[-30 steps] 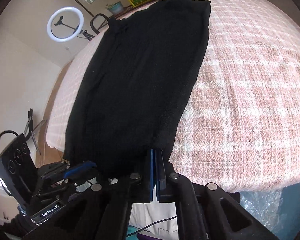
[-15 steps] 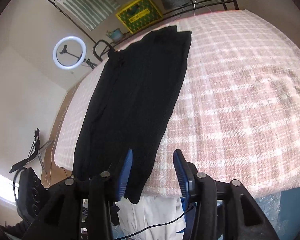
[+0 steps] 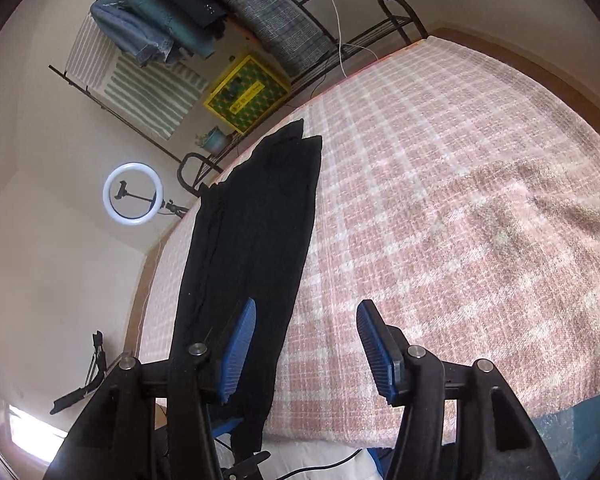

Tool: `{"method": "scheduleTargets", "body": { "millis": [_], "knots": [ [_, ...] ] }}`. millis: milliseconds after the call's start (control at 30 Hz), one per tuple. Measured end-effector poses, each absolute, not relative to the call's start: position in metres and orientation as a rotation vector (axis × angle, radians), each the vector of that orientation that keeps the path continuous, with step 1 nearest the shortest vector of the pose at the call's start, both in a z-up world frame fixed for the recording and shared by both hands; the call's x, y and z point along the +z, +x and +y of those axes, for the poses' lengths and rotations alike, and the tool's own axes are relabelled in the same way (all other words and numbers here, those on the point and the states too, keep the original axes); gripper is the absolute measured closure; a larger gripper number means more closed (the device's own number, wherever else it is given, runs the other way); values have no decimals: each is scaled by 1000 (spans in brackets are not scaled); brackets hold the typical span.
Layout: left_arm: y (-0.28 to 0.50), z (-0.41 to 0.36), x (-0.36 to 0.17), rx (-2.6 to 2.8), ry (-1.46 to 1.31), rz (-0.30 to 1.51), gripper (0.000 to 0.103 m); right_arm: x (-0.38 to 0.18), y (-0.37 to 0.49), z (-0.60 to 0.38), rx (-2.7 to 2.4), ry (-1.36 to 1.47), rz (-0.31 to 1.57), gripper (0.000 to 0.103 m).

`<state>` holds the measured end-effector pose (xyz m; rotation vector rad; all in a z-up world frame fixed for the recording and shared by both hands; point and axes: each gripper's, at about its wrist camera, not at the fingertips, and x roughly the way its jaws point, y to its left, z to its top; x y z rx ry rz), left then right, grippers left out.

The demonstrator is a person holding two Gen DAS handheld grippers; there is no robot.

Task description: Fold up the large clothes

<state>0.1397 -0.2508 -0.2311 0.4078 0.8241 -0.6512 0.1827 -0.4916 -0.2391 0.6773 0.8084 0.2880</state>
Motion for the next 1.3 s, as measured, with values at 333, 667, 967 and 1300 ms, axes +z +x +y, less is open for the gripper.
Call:
{"method": "scheduleTargets", "body": {
  "millis": [333, 667, 967, 1300],
  "knots": [
    [164, -203, -202, -650, 79, 887, 97, -239, 253, -498, 240, 716, 779, 42],
    [162, -200, -184, -678, -27, 883, 97, -265, 380, -474, 216, 773, 752, 33],
    [170, -188, -195, -676, -119, 919, 97, -285, 453, -450, 185, 715, 795, 35],
    [175, -173, -206, -676, -257, 947, 97, -280, 479, -416, 170, 619, 906, 97]
  ]
}}
